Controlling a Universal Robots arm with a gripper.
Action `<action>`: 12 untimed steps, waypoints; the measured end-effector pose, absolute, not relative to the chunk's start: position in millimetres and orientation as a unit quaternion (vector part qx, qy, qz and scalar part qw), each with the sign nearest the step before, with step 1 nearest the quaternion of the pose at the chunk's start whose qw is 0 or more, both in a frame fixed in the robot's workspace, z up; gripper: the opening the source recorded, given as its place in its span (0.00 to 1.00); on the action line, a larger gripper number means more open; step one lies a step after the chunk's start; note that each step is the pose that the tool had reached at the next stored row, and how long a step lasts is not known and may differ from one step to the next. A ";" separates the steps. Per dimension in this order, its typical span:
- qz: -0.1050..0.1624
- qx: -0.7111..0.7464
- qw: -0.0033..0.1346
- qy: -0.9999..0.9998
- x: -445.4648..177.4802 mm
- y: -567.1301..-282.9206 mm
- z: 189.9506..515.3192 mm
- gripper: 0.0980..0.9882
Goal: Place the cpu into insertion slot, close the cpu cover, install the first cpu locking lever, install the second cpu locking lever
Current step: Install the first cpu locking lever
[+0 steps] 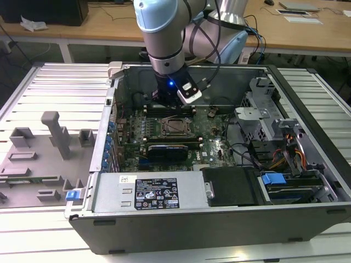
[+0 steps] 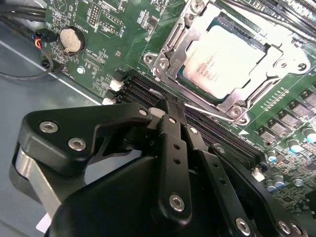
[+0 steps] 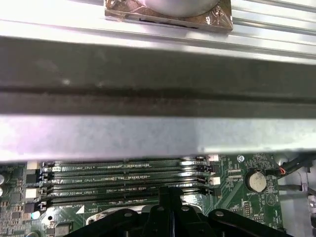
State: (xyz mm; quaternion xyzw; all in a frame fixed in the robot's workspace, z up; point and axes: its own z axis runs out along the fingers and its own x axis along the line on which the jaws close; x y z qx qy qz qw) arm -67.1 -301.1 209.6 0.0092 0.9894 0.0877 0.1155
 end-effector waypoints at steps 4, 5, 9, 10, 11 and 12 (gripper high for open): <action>0.087 0.019 0.116 0.989 -67.1 -299.3 208.8 0.01; 0.086 0.022 0.117 0.989 -67.1 -299.1 208.3 0.01; 0.085 0.029 0.117 0.989 -67.1 -297.9 204.9 0.01; 0.085 0.030 0.117 0.989 -67.1 -296.4 204.4 0.01; 0.085 0.032 0.118 0.989 -67.0 -295.5 203.7 0.01; 0.084 0.035 0.118 0.989 -67.0 -295.4 203.1 0.01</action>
